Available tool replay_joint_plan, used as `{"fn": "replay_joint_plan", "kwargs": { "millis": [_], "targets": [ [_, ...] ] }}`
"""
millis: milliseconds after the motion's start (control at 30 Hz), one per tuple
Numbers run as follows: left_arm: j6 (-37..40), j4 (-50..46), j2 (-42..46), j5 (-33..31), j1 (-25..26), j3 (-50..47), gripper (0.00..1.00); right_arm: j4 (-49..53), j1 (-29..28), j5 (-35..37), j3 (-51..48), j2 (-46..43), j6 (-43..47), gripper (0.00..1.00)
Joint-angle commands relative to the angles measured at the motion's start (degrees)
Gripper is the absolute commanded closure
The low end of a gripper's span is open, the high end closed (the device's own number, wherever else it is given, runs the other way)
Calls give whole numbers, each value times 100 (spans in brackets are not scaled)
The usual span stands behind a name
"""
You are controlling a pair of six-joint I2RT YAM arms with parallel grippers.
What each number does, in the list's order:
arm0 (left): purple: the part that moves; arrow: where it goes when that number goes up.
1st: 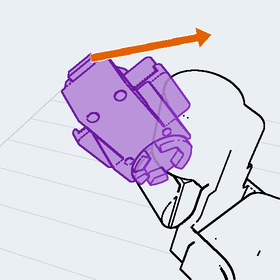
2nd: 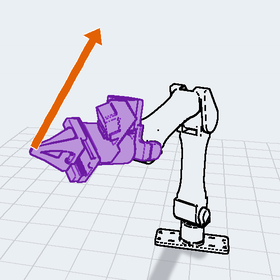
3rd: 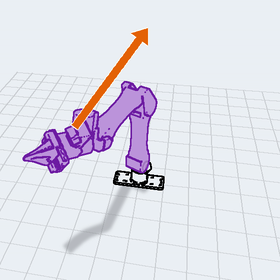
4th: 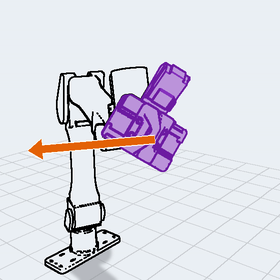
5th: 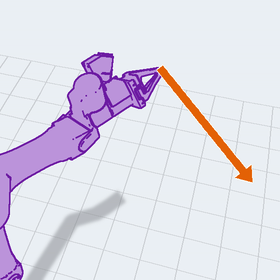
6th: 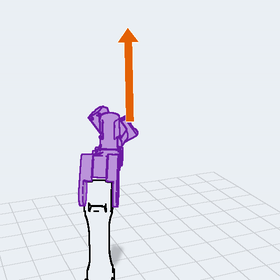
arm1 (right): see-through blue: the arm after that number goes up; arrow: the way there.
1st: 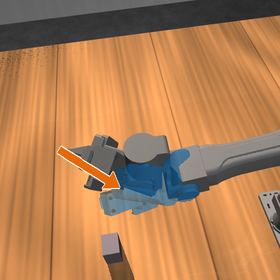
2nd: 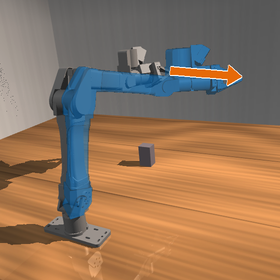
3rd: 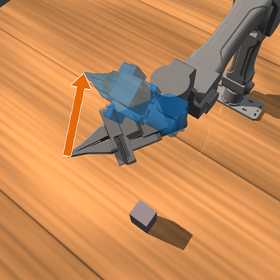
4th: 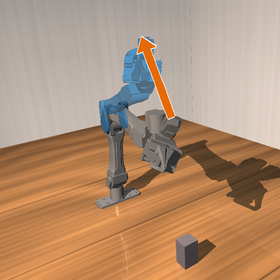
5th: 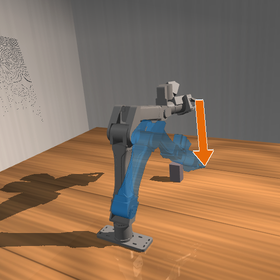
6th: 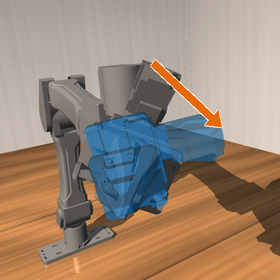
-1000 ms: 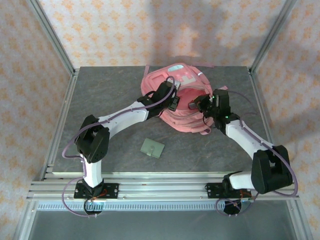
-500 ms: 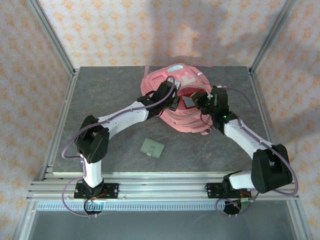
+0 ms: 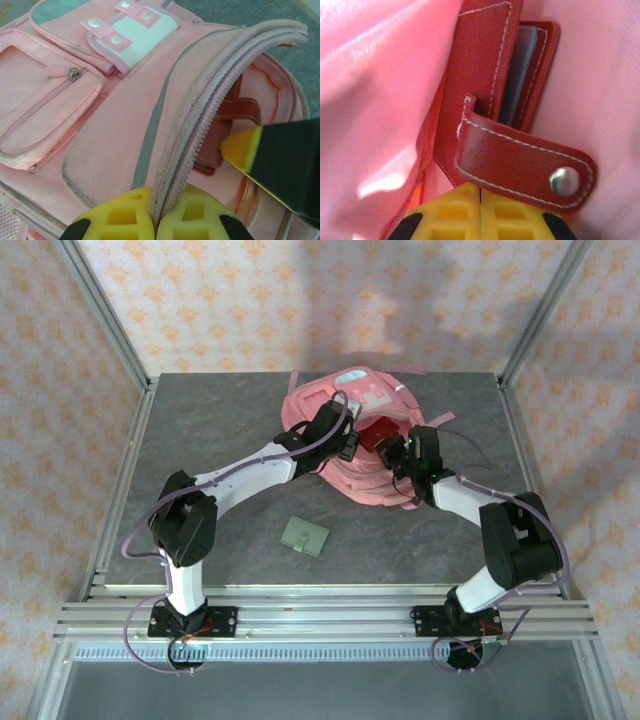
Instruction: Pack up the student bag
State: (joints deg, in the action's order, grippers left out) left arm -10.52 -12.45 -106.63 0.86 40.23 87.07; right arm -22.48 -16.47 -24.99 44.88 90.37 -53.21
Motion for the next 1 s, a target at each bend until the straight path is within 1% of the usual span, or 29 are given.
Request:
{"fn": "replay_joint_plan", "kwargs": {
  "millis": [0,67,133,200,233,333,367,467,600,633,767,833,867,967],
  "targets": [
    [-248,478,564,188,125,120,100,-651,-37,-59,354,305,-197,100],
    [-266,498,571,195,128,74,100,-617,-68,-176,527,464,-197,100],
    [-288,509,562,163,134,53,100,-448,-100,-265,625,532,-101,94],
    [-292,489,547,71,134,47,100,-290,-103,-334,576,460,-30,84],
    [-285,480,539,27,130,47,100,-180,-111,-350,522,371,30,76],
    [-250,463,520,-86,126,58,100,354,-106,-281,381,-54,260,59],
    [-240,454,512,-107,119,56,100,556,-108,-249,327,-239,320,57],
    [-244,454,503,-157,108,56,100,1033,-109,-238,115,-869,525,55],
    [-278,445,507,-106,108,39,100,1816,-105,-41,-235,-1778,909,52],
    [-297,437,518,-105,108,23,98,2033,-103,40,-334,-2013,1002,51],
    [-385,392,638,-70,117,-66,67,2674,-103,263,-677,-2897,1304,51],
    [-473,447,805,-38,125,-221,58,2837,-103,187,-826,-3277,1443,51],
    [-530,493,927,-27,125,-372,55,2889,-107,107,-910,-3443,1506,51],
    [-773,673,1381,-68,126,-929,53,2874,-111,-325,-1123,-3787,1670,52]
  ]
}}
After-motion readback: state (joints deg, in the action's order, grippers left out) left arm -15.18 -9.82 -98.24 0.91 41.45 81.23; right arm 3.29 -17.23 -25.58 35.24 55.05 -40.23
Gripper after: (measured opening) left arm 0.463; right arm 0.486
